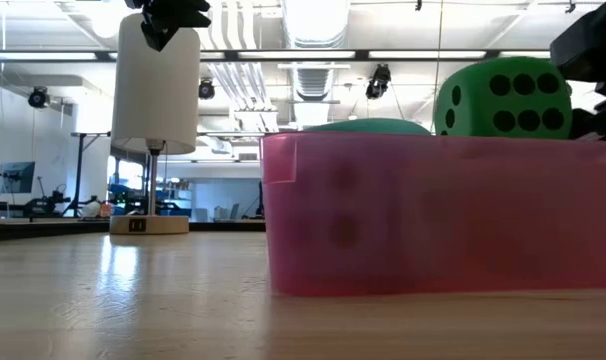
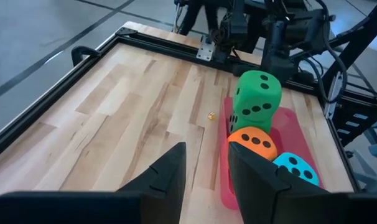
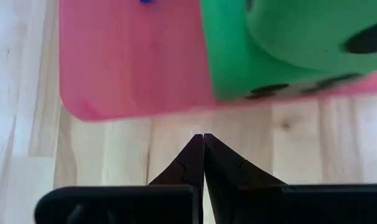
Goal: Pick & Place Dice
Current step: Adjust the pink bin
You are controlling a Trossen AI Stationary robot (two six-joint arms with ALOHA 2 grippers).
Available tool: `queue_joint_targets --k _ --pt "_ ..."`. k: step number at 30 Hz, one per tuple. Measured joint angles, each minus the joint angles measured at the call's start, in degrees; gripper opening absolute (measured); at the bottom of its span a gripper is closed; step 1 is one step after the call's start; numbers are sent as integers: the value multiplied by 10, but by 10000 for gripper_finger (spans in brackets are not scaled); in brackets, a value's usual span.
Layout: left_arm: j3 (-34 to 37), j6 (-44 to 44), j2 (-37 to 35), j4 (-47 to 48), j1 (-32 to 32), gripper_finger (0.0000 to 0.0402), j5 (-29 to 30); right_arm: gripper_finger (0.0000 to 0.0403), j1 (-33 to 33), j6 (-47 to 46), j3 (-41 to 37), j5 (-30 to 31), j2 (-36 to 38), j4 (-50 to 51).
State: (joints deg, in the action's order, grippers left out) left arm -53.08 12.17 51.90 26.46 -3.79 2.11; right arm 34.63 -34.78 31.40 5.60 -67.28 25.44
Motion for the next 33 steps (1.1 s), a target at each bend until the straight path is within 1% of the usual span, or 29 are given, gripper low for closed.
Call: queue_joint_targets --k 4,9,18,33 --pt "0 0 0 0 0 123 0 8 0 18 0 -1 -40 -56" --pt "0 0 0 0 0 123 0 8 0 18 0 0 -86 -112" --pt "0 -2 0 0 0 125 0 8 -1 40 46 0 -144 -113" --pt "0 -2 0 1 0 124 -1 8 -43 152 170 4 -254 -107"
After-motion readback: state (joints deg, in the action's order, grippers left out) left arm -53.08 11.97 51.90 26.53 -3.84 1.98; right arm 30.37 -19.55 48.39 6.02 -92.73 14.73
